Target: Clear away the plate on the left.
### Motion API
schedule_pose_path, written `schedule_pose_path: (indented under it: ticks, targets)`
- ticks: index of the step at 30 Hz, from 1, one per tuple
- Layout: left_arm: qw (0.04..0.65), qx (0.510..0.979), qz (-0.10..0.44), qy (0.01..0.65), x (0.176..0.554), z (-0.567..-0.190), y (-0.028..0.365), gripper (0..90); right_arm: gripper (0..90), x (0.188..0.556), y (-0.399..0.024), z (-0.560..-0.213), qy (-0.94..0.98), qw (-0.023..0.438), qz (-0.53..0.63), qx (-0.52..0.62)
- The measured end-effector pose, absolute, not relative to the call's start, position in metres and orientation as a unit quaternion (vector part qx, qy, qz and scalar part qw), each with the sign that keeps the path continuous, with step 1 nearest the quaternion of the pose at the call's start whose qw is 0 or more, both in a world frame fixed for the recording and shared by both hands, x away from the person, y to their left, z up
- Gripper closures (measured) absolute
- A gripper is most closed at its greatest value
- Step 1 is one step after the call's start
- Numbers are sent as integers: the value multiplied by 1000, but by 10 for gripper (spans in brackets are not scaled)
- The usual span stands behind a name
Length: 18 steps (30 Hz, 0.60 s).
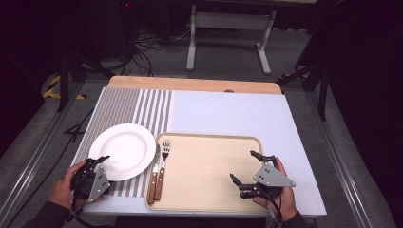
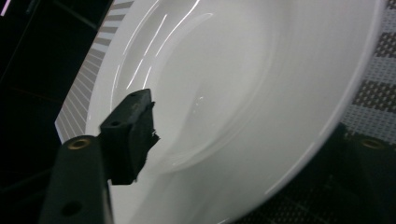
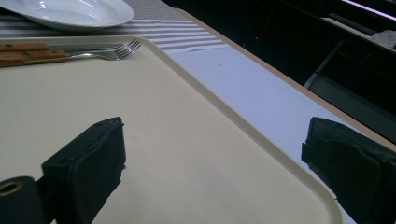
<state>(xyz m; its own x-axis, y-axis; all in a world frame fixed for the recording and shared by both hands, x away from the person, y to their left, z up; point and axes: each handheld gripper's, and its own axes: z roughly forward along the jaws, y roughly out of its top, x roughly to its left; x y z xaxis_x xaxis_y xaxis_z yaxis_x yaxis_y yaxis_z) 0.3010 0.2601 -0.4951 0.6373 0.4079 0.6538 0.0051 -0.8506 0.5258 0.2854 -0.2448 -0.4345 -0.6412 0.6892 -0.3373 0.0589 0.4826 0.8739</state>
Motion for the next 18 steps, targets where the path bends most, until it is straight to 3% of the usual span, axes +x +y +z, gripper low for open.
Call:
schedule_pose_path:
  ticks: [8, 18]
  targets:
    - [199, 876, 435, 66, 297, -502, 245, 709, 65, 285, -245, -435, 789, 349, 447, 235]
    - [122, 859, 497, 23, 298, -507, 222, 800, 66, 286, -243, -436, 794, 349, 438, 237]
